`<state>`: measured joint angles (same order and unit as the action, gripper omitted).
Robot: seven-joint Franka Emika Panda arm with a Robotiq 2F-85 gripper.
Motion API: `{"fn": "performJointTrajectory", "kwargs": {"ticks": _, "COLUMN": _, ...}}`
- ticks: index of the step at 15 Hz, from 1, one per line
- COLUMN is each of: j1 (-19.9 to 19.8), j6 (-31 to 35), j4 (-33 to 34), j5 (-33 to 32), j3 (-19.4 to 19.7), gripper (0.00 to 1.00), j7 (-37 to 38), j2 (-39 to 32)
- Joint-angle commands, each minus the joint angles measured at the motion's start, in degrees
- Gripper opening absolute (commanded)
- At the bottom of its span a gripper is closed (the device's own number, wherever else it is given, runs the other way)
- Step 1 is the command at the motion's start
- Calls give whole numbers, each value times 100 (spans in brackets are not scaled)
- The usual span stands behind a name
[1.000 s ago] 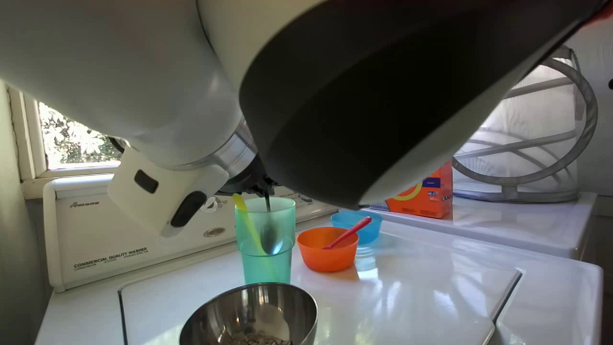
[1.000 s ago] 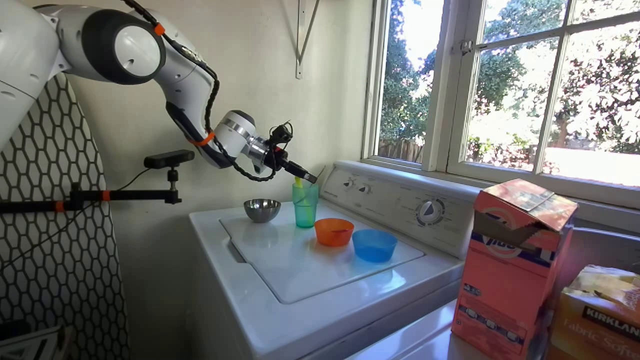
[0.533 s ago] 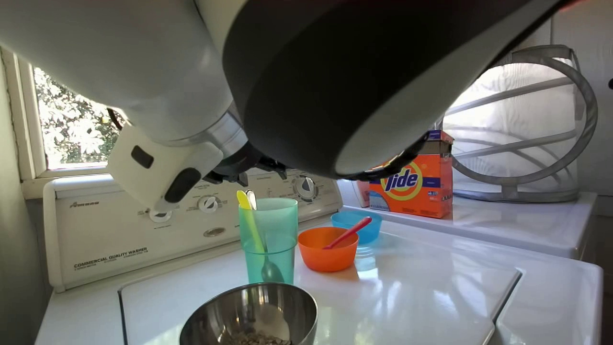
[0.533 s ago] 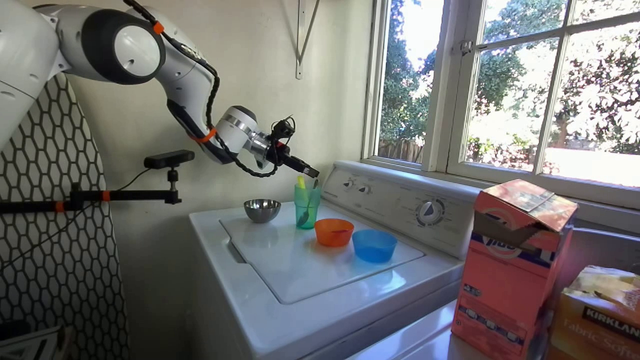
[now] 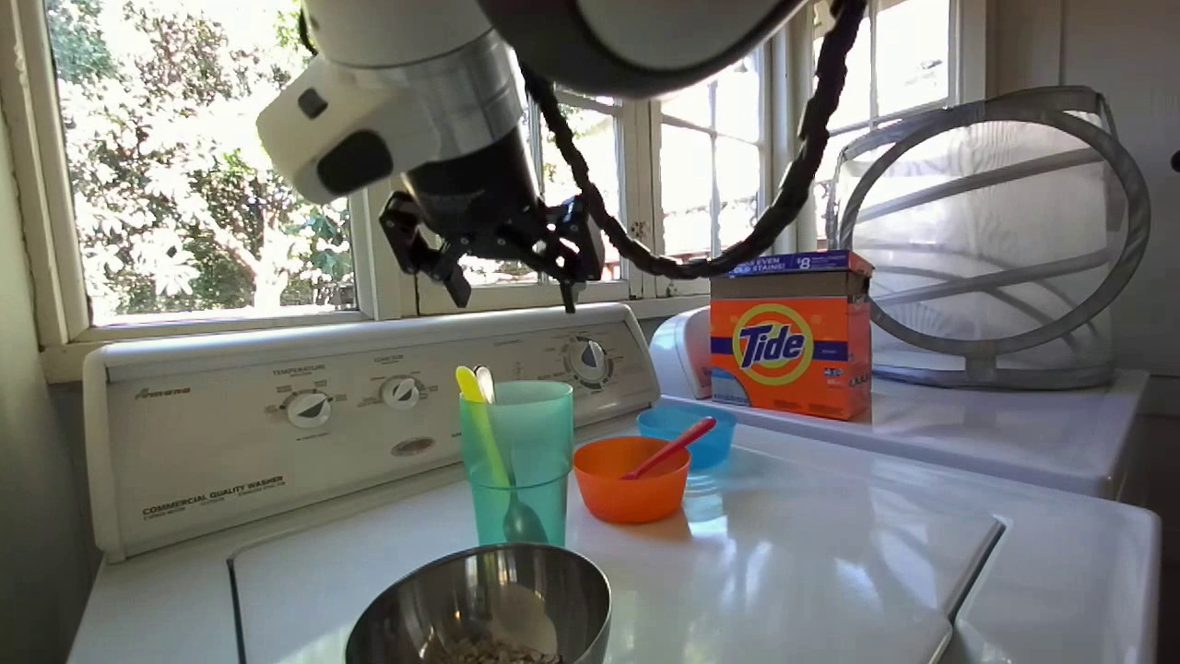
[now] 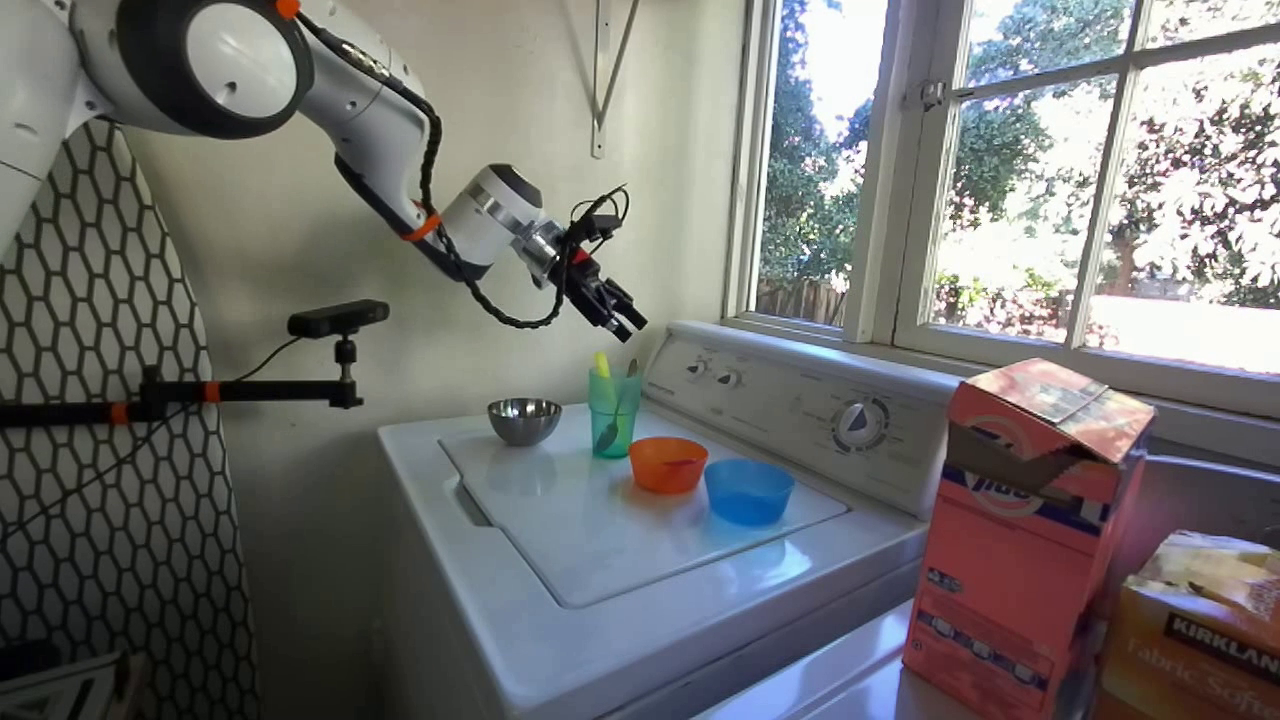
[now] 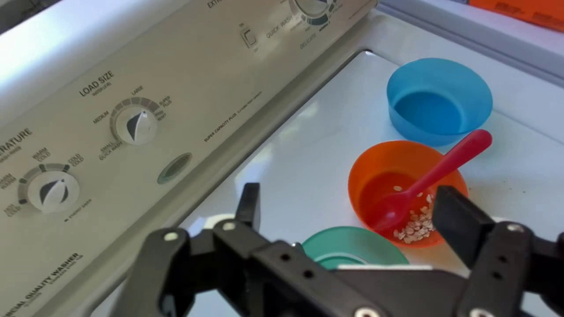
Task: Put the spoon in the green cup
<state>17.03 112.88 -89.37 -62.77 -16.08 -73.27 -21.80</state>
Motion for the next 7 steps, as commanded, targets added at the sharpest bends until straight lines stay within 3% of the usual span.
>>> {"fn": "performJointTrajectory", "kwargs": {"ticks": 1, "j1": -421, "j6": 869, "j4": -431, "j5": 877, "j3": 3, "gripper": 100, "j7": 88, "j2": 569}}
{"fn": "performJointTrajectory", "kwargs": {"ticks": 2, "j1": -135, "j6": 440, "j4": -23, "j5": 501, "j3": 112, "gripper": 100, "j7": -20, "j2": 209}}
{"fn": "performJointTrajectory", "kwargs": {"ticks": 7, "j1": -291, "j6": 717, "j4": -183, "j5": 785, "j3": 119, "gripper": 100, "j7": -6, "j2": 437}}
